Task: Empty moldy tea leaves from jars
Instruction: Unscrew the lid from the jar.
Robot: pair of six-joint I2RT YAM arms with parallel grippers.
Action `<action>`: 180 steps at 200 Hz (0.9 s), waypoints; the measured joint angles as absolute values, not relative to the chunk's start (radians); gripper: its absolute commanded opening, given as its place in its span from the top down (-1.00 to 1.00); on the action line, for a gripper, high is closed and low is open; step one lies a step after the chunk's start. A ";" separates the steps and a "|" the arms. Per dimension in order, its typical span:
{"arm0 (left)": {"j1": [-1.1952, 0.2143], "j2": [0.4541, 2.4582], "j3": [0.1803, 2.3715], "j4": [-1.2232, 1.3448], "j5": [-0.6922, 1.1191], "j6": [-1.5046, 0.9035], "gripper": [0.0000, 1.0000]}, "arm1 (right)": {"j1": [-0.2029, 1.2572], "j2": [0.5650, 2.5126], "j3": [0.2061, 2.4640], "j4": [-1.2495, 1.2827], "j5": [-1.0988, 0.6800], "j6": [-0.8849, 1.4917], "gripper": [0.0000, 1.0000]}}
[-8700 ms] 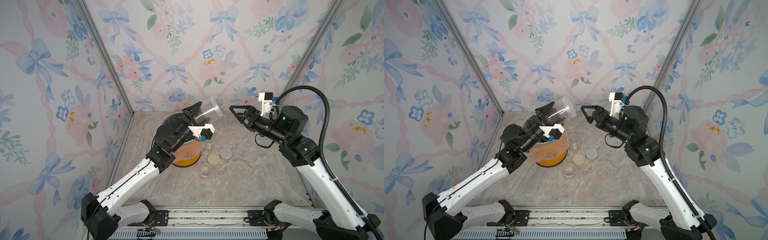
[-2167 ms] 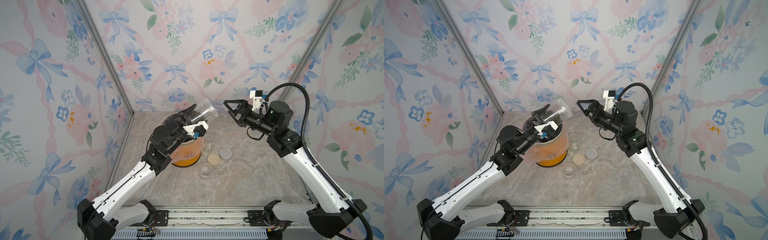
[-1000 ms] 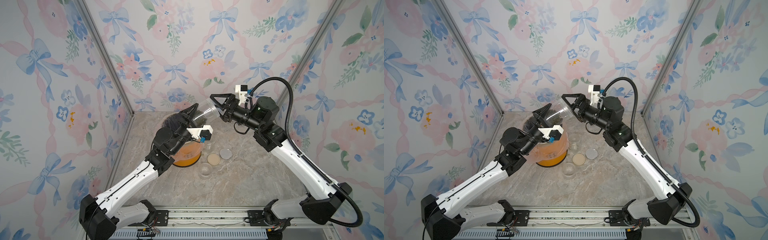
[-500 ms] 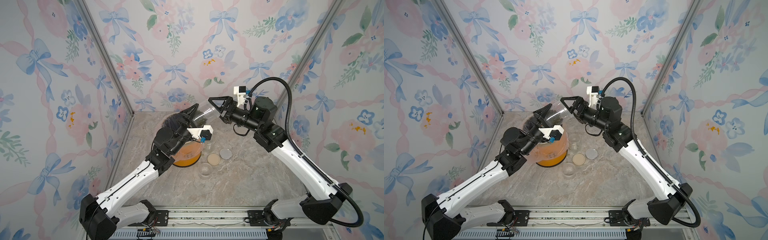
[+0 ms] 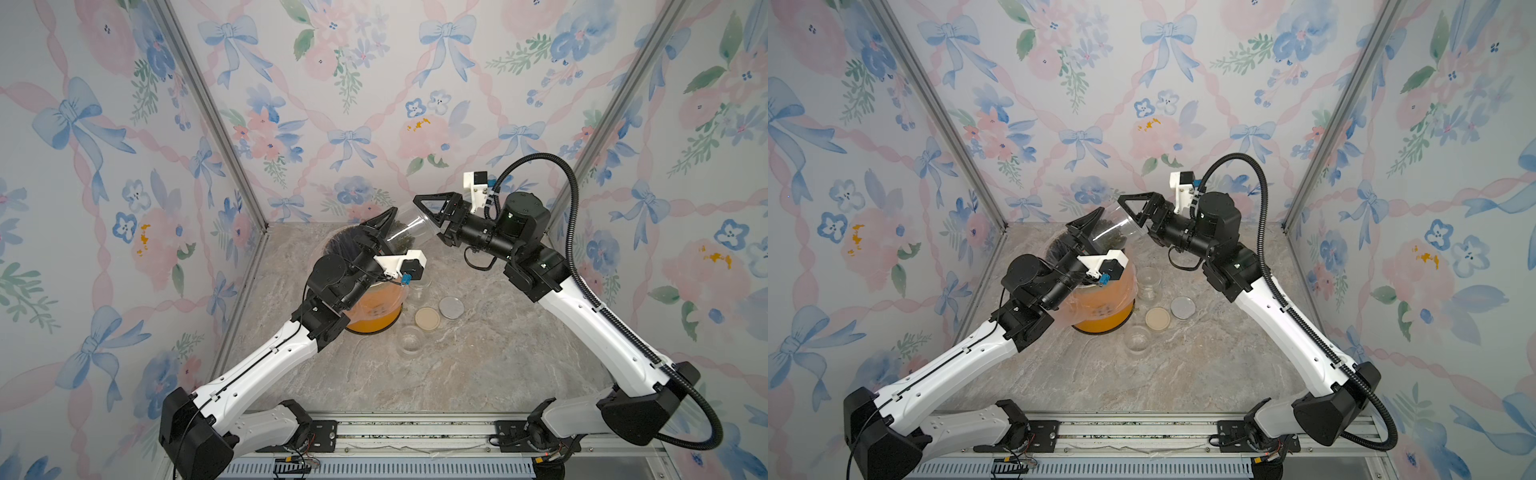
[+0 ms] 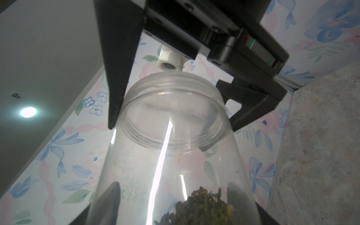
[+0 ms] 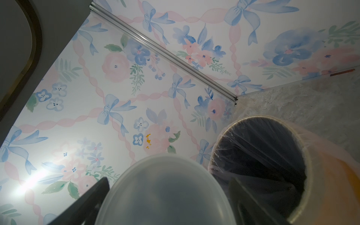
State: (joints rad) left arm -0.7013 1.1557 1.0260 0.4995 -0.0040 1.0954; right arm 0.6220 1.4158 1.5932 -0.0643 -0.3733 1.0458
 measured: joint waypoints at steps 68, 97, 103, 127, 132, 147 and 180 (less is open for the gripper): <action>-0.701 1.156 1.026 0.501 -0.004 1.096 0.16 | 0.622 1.416 1.593 -0.055 -0.384 1.037 -0.29; -0.701 1.156 1.026 0.502 -0.003 1.084 0.19 | 0.622 1.416 1.592 -0.052 -0.385 1.034 -0.21; -0.701 1.156 1.025 0.502 -0.003 1.075 0.19 | 0.622 1.416 1.591 -0.050 -0.385 1.032 -0.19; -0.701 1.156 1.022 0.500 0.003 1.024 0.20 | 0.622 1.416 1.588 -0.048 -0.389 1.019 -0.16; -0.701 1.156 1.021 0.499 0.007 1.009 0.20 | 0.622 1.416 1.588 -0.048 -0.389 1.014 -0.15; -0.698 1.155 1.021 0.492 0.020 0.960 0.20 | 0.622 1.416 1.588 -0.048 -0.392 1.000 -0.15; -0.677 1.155 1.039 0.446 0.077 0.830 0.22 | 0.620 1.416 1.588 -0.049 -0.402 0.963 -0.15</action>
